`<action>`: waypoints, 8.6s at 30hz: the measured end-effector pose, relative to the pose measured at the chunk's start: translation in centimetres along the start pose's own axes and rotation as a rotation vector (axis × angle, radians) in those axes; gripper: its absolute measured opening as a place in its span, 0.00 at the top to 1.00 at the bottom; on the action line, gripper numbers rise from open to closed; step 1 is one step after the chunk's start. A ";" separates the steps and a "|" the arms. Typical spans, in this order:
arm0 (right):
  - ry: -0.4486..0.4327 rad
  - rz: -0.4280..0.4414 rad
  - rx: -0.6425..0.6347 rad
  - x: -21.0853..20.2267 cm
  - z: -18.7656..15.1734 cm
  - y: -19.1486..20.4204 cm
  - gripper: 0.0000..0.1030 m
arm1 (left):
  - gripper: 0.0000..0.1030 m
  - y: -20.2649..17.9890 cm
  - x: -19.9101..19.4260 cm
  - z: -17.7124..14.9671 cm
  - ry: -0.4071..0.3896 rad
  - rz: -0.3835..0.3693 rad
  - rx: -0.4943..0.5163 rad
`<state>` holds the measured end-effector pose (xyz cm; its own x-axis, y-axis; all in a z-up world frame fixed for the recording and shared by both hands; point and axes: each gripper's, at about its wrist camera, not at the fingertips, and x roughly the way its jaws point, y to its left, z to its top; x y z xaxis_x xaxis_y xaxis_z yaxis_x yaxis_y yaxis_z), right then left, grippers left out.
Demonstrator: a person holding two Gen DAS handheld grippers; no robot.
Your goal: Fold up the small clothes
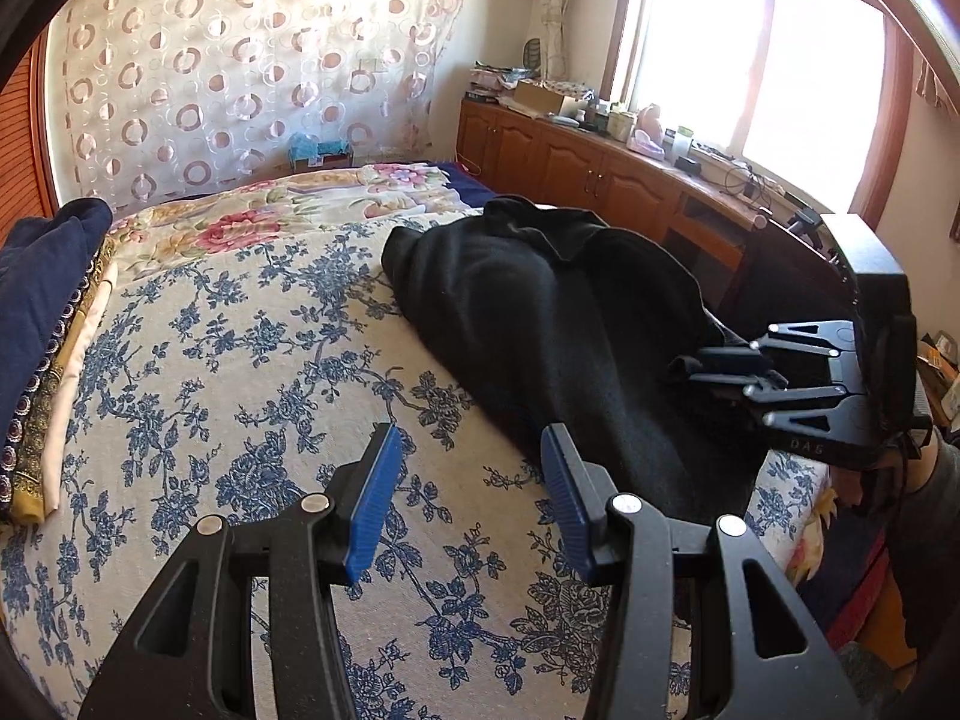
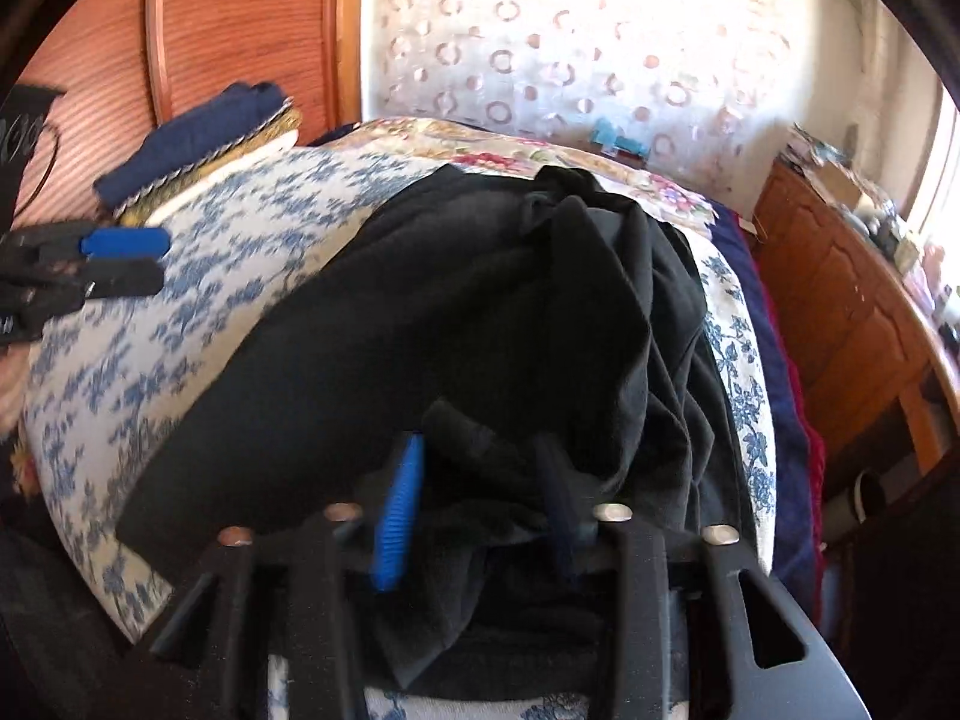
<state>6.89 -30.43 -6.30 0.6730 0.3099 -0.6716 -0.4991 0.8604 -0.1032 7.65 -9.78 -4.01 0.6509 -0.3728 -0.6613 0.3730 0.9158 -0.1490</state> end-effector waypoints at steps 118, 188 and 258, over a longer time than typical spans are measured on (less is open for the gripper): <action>-0.043 -0.022 0.207 -0.7 7.8 -14.2 0.54 | 0.21 1.5 7.0 9.8 -0.028 0.005 0.106; -0.212 -0.020 0.205 -2.1 12.3 -16.0 0.93 | 0.95 2.0 4.5 13.3 -0.079 -0.099 -0.010; -0.156 0.050 0.107 6.0 18.0 -18.2 0.89 | 0.89 5.6 9.7 13.4 -0.019 -0.178 -0.139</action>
<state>29.83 -36.93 4.72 0.7292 0.4055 -0.5512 -0.4790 0.8778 0.0121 24.88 -10.29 -1.41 0.5955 -0.5319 -0.6021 0.3896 0.8466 -0.3627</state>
